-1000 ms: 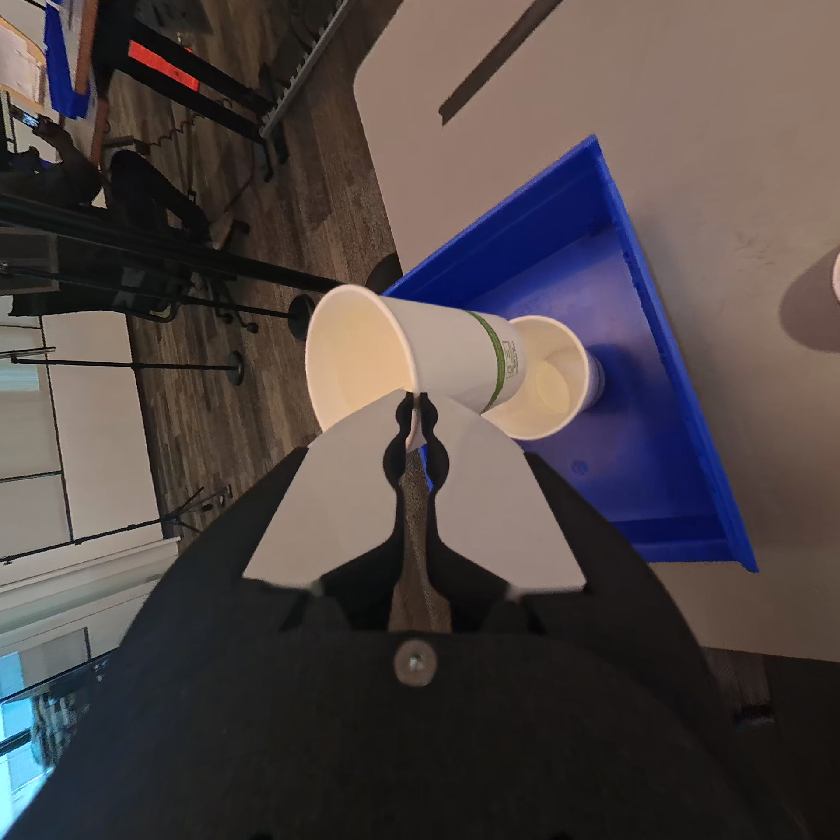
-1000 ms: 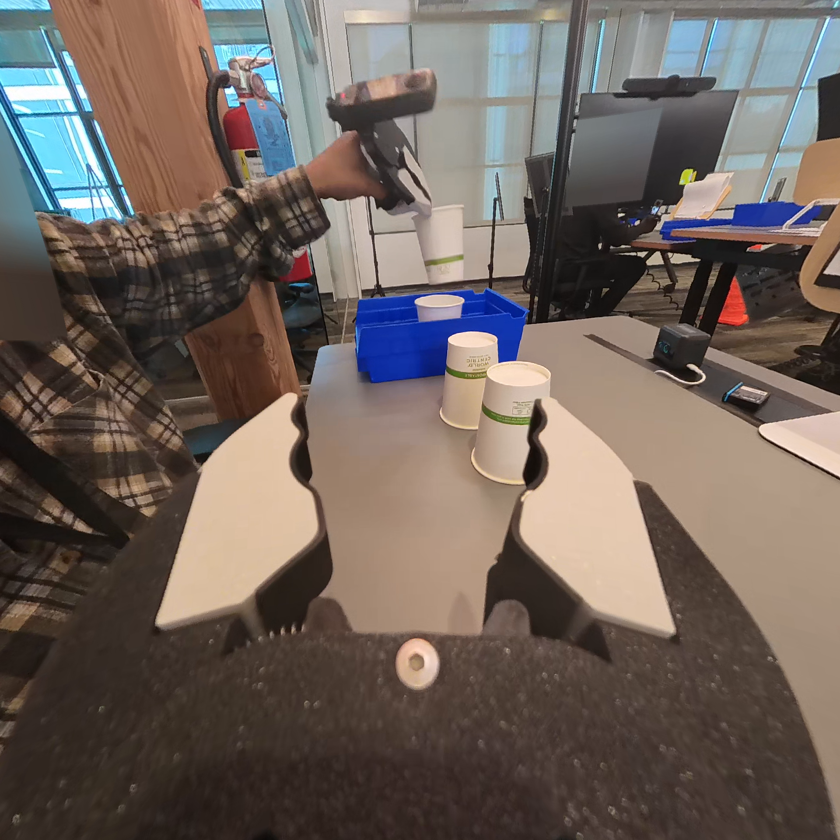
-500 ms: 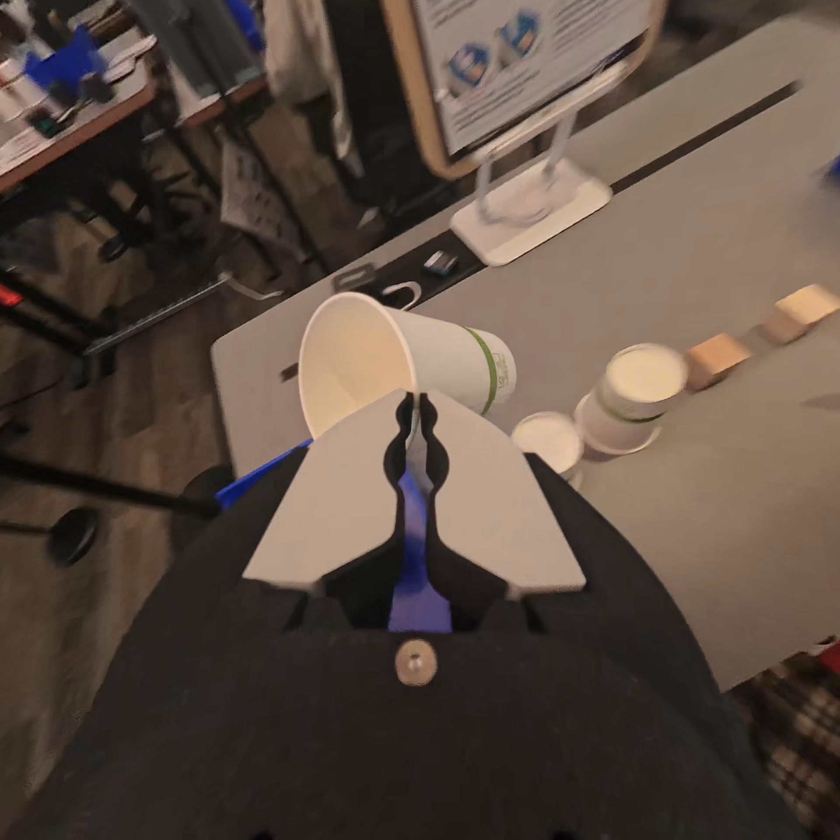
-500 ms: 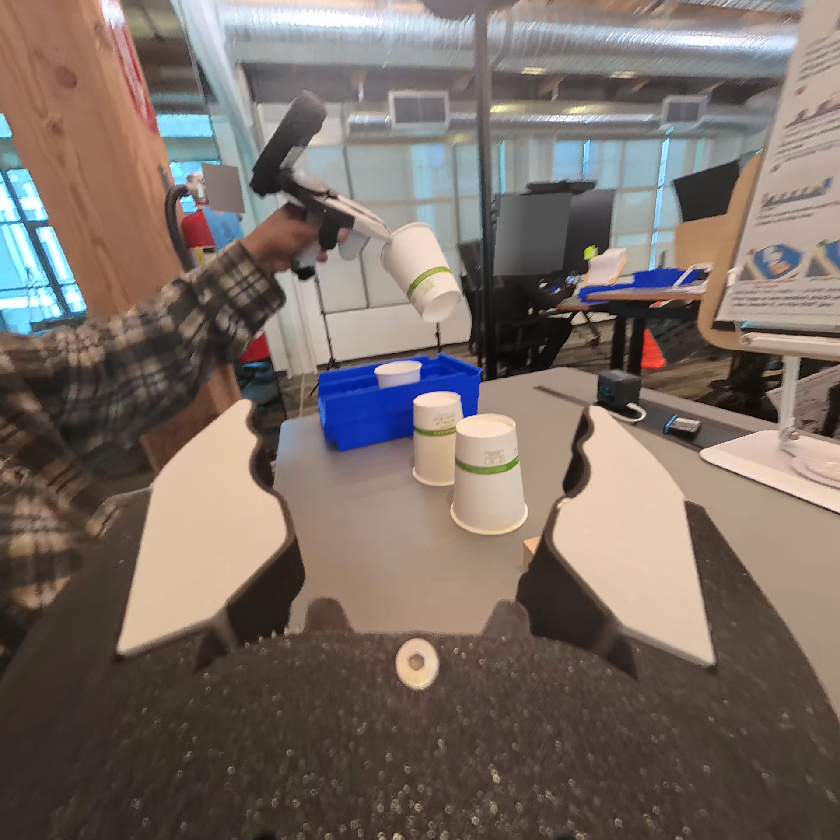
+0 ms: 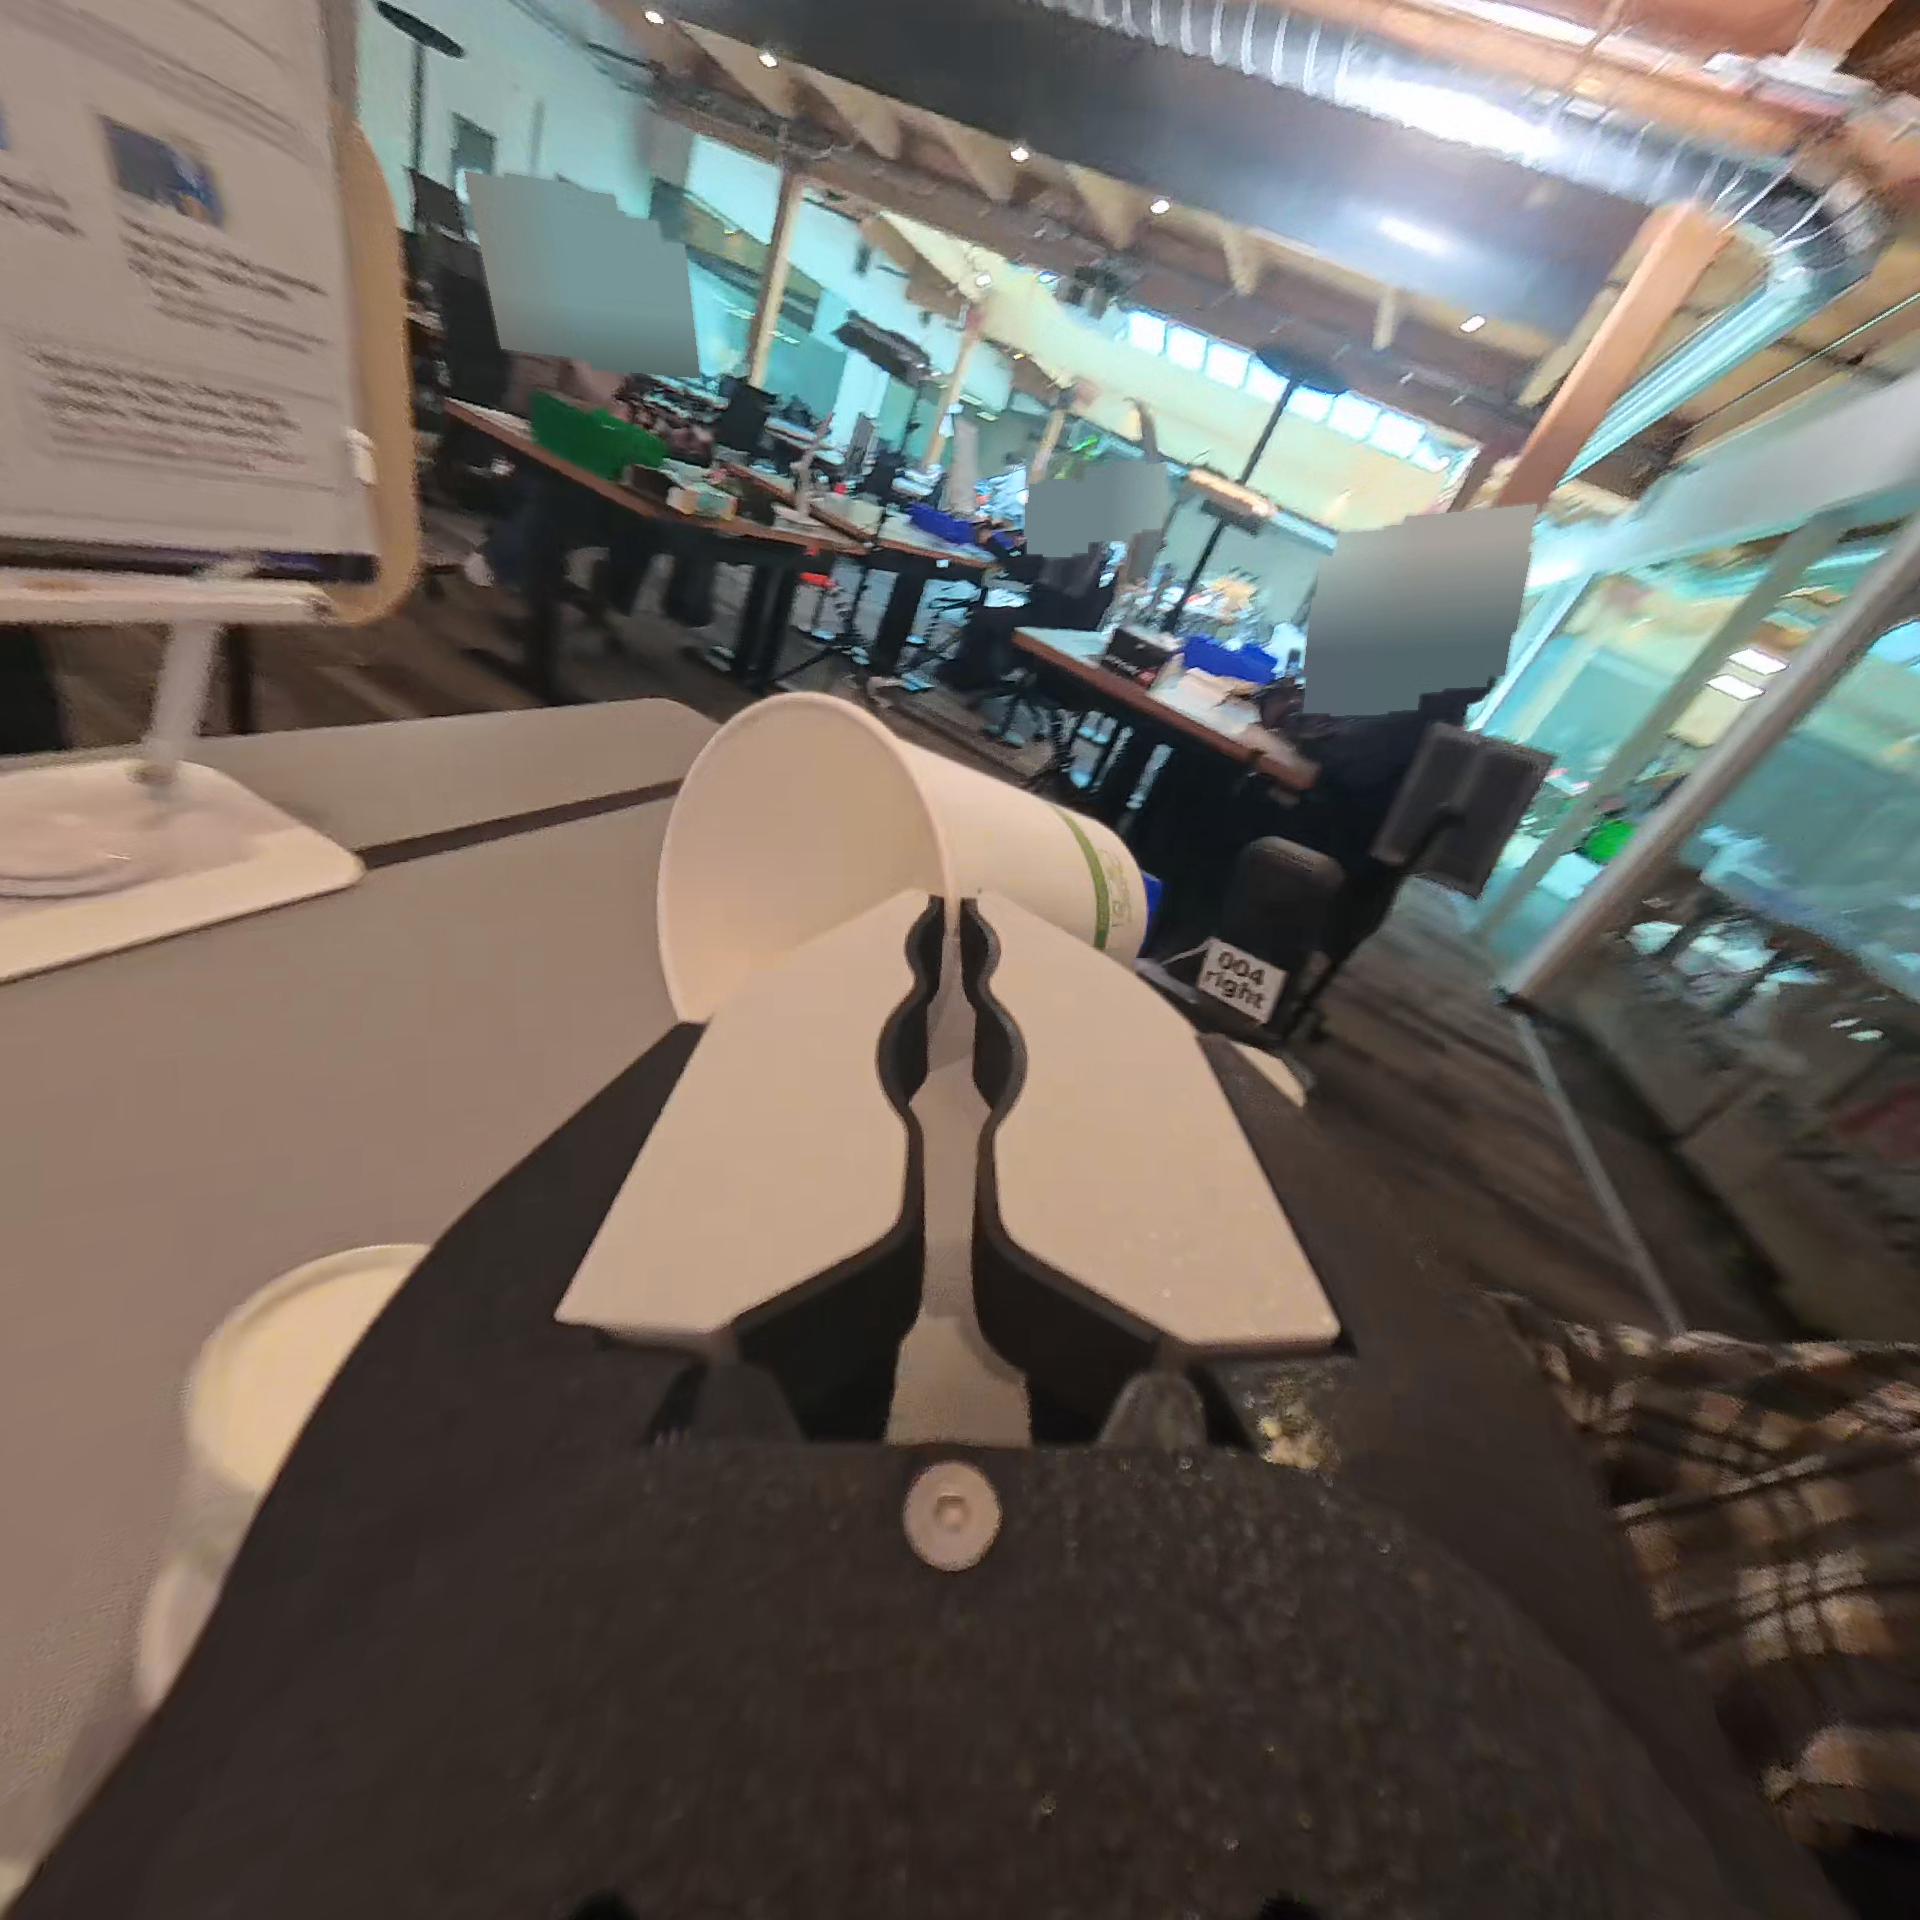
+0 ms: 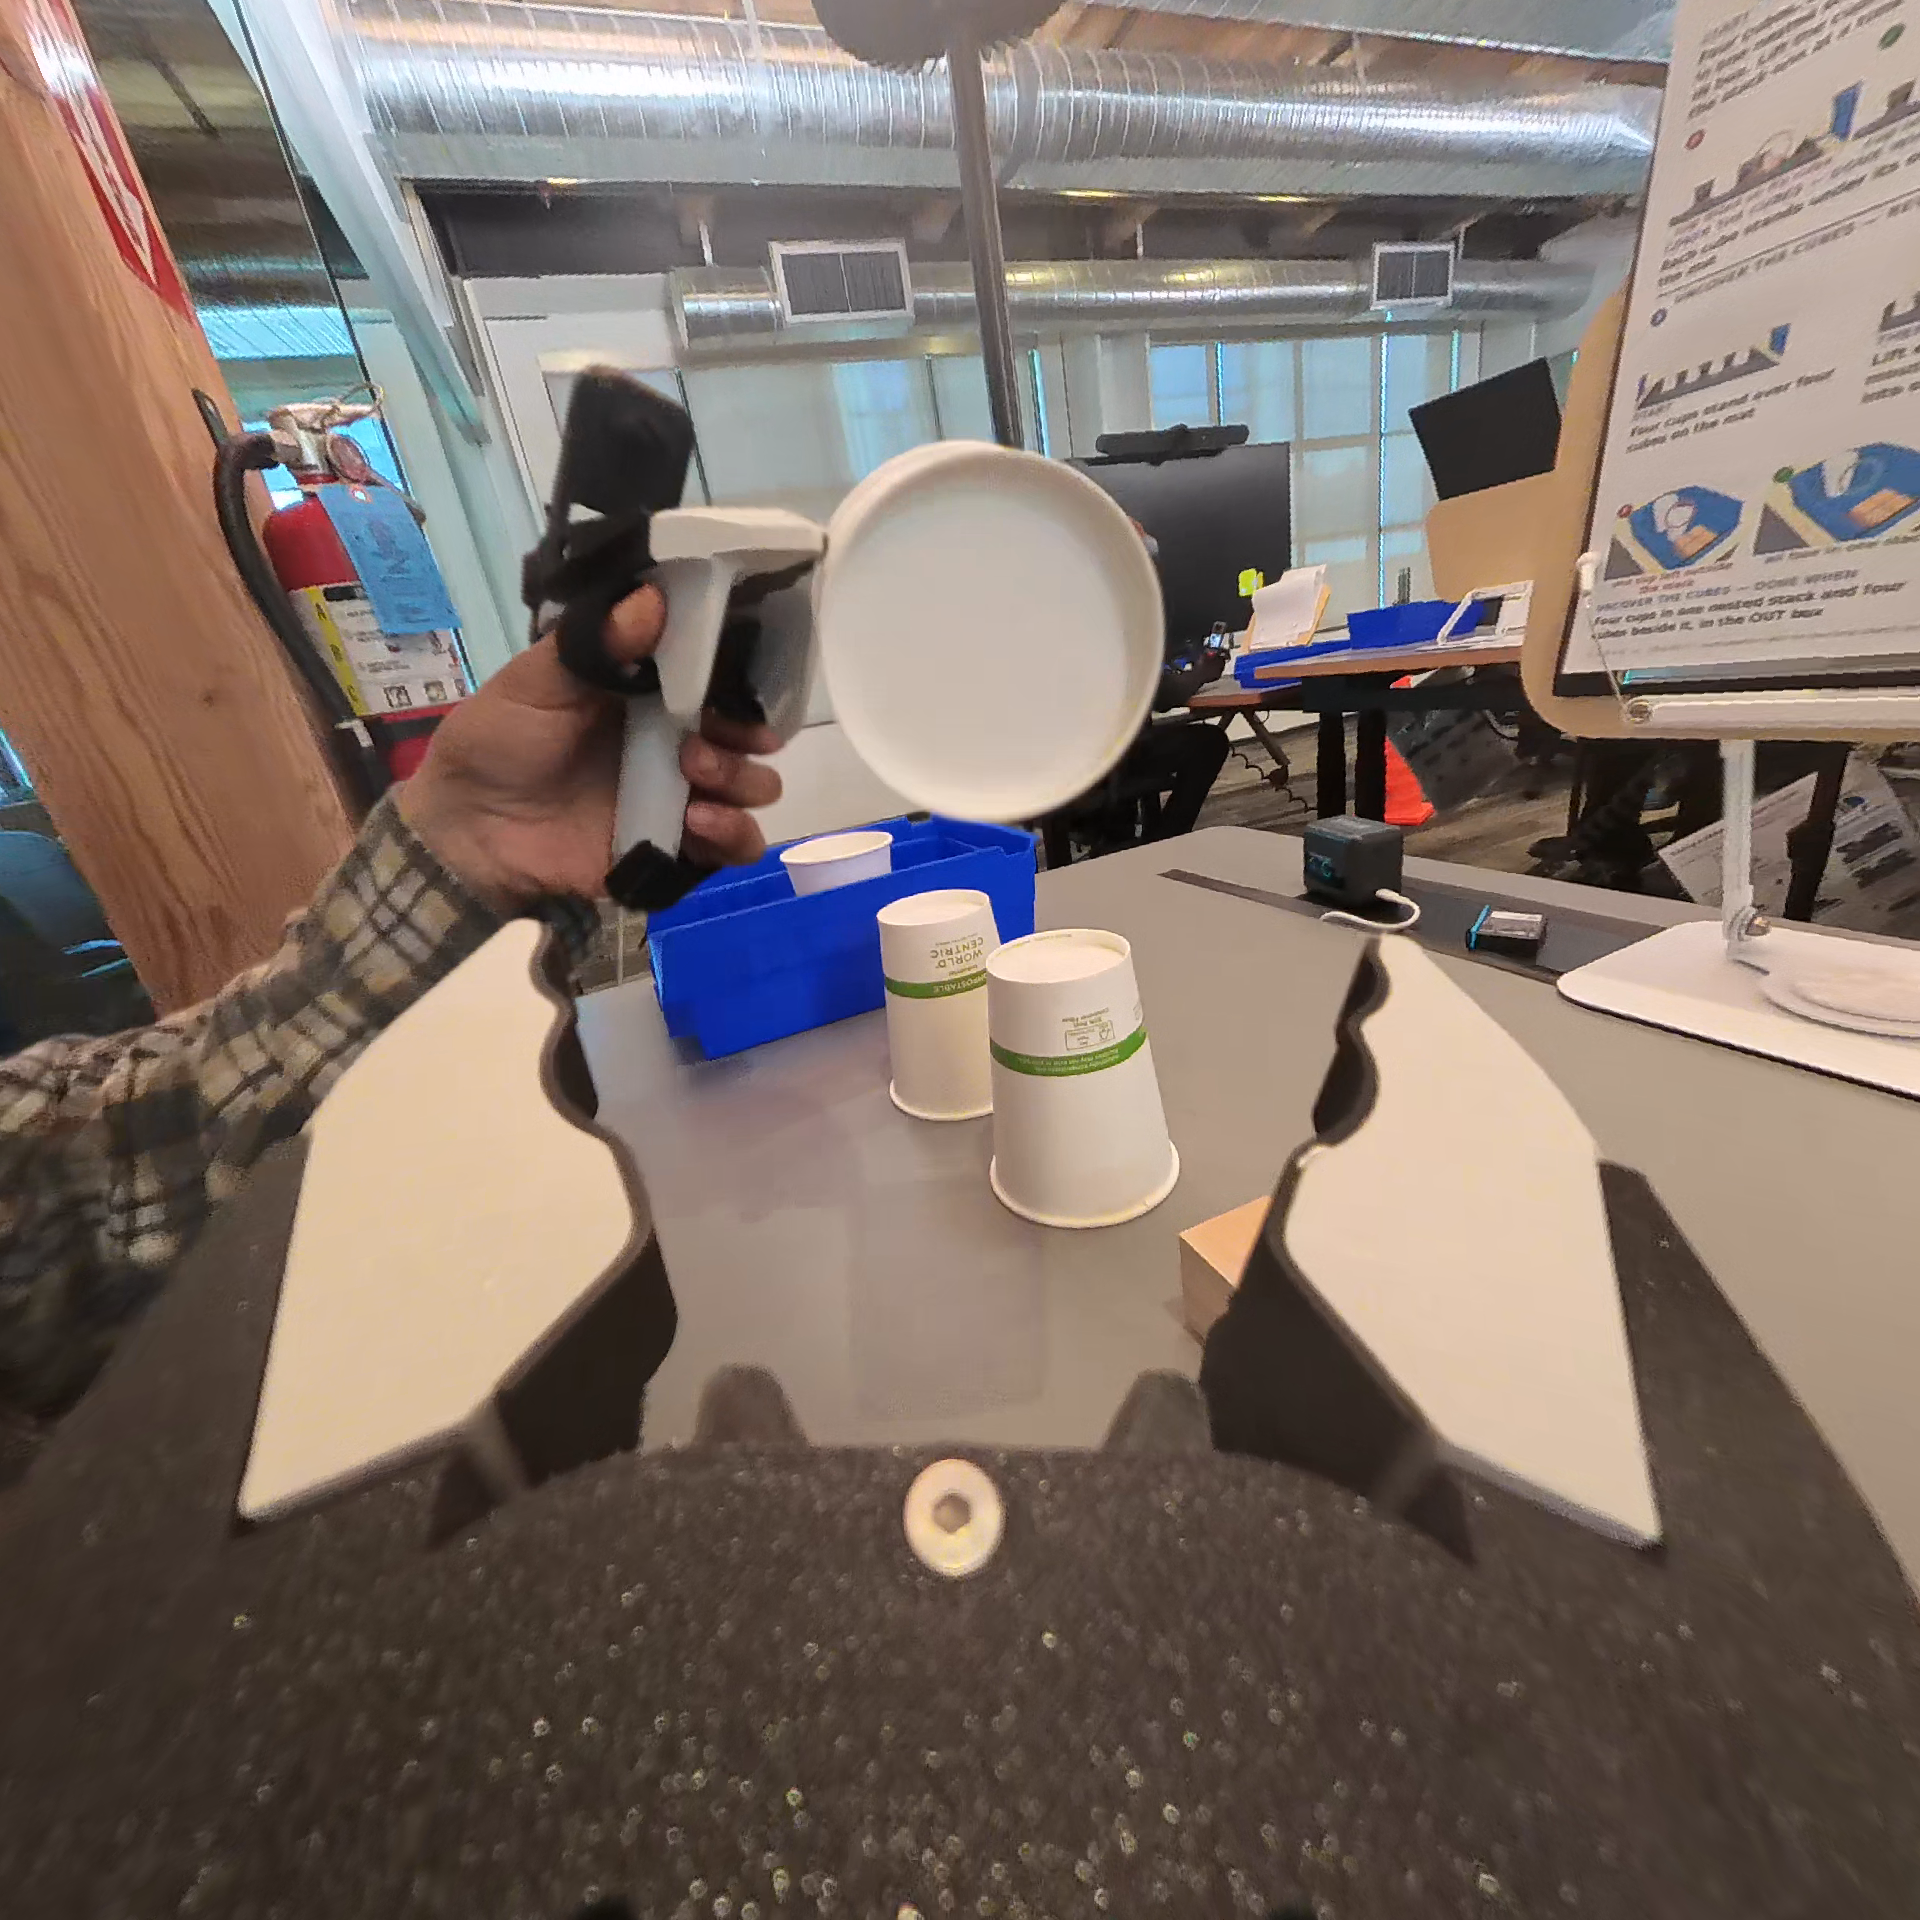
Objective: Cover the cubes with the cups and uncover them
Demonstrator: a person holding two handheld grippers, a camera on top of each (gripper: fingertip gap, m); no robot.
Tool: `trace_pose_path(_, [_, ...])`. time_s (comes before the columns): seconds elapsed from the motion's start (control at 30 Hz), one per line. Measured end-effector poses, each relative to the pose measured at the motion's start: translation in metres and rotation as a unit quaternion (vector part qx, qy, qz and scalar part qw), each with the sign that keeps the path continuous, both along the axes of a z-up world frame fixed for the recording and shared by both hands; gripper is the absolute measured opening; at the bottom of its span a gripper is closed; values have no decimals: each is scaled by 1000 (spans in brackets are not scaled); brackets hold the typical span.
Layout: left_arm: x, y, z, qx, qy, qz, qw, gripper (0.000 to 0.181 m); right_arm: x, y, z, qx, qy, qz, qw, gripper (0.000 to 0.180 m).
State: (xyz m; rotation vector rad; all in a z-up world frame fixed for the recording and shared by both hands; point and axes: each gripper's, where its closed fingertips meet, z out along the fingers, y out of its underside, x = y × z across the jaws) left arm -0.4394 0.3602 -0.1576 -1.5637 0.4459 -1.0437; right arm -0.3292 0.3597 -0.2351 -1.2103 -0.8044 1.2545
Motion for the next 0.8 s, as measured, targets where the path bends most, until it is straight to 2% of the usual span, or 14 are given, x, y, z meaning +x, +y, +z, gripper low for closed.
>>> trace_pose_path(0.23, [44,-9,-43,-49,-81,-67,993,2,-8,4,-10,3,-20,4,1000,131])
trace_pose_path(0.37, [57,-14,-60,-73,-103,-98,987,2,-9,-1,-13,-1,-27,41,999,112])
trace_pose_path(0.43, [61,-15,-65,-78,-110,-109,985,2,-8,-5,-14,6,-50,65,997,93])
trace_pose_path(0.53, [65,-18,-69,-80,-114,-125,982,2,-3,-5,-17,23,-112,76,991,93])
trace_pose_path(0.63, [68,-21,-79,-77,-70,-130,986,4,2,-4,-18,37,-183,90,978,92])
trace_pose_path(0.73, [64,-21,-93,-72,19,-110,991,30,10,-1,-20,65,-269,101,956,92])
trace_pose_path(0.8, [58,-17,-101,-47,108,-78,990,52,15,1,-23,84,-330,116,933,92])
